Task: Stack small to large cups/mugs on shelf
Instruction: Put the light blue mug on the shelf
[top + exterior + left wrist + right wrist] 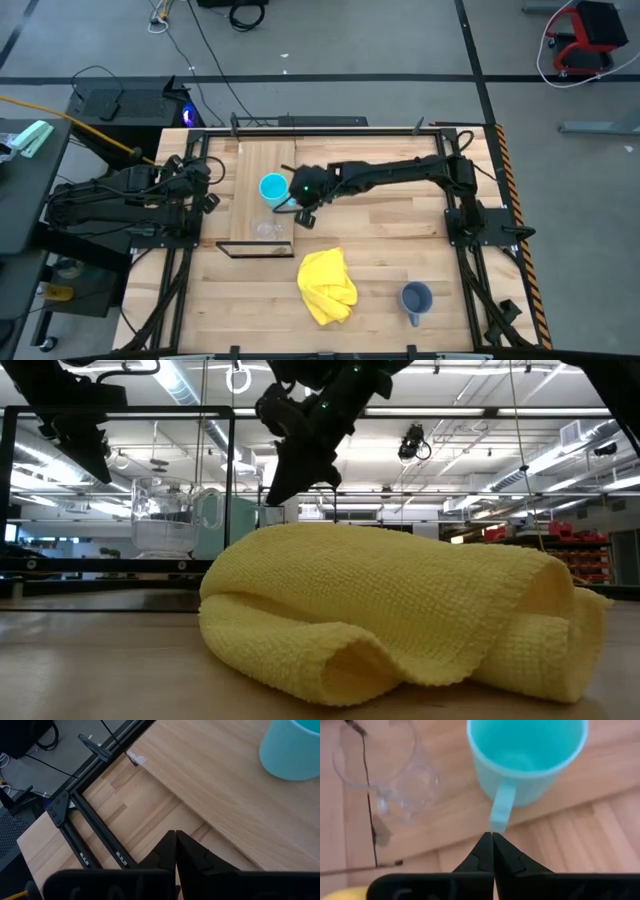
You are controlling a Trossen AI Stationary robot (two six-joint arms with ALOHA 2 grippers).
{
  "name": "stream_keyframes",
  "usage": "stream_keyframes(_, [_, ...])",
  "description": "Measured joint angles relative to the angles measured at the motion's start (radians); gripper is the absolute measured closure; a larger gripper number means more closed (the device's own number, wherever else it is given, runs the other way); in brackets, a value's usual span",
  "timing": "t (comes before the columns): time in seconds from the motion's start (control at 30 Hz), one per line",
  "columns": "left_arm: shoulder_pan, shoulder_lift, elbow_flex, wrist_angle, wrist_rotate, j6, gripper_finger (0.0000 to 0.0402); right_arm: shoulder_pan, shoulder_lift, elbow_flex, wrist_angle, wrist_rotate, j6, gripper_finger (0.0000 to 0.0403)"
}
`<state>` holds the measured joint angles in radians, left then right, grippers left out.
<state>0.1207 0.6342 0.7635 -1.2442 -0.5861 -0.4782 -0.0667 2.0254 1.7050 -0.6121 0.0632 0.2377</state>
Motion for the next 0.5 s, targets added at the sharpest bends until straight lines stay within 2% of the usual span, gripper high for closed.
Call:
stream_keyframes(0.23, [0.000,0.000,0.000,0.000,0.000,0.000,0.0383,0.038,0.001,-0.001,0.005,0.007,0.038,0.0403])
stream_keyframes(0.5, [0.000,0.000,0.000,0.000,0.000,0.000,0.0378,-0.018,0.030,-0.001,0.056,-0.019,0.020,0.0403])
